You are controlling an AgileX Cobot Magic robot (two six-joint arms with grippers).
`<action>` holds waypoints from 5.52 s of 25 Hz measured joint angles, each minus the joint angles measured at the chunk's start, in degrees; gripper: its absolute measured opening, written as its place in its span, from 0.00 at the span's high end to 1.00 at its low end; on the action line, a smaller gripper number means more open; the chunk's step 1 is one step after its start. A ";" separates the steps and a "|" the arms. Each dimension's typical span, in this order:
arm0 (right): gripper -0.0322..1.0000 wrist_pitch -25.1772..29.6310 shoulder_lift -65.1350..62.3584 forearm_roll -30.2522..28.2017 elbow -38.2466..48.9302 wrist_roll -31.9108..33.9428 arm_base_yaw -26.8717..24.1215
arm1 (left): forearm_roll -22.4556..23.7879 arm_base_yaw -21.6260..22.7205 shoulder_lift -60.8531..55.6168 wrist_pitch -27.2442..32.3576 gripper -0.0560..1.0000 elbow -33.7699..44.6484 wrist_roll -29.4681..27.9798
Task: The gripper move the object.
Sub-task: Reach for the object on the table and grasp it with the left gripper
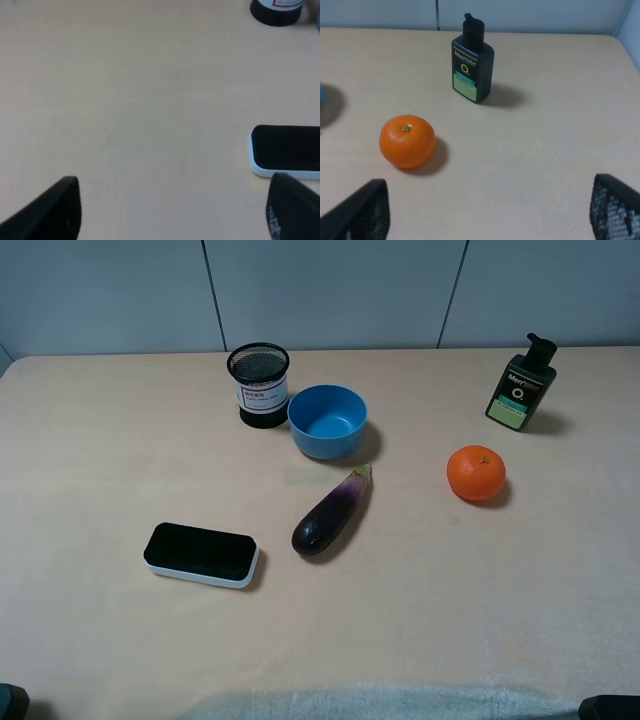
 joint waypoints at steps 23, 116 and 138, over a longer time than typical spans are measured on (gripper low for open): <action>0.38 0.00 0.00 0.00 0.00 0.00 0.00 | 0.00 0.00 0.00 0.00 0.24 0.00 0.00; 0.38 0.00 0.00 0.00 0.00 0.00 0.00 | -2.08 -1.89 85.97 -14.09 0.24 -31.78 -0.03; 0.38 0.00 0.00 0.05 0.00 0.00 0.00 | -4.62 -30.06 106.33 -16.61 0.24 -46.90 -5.66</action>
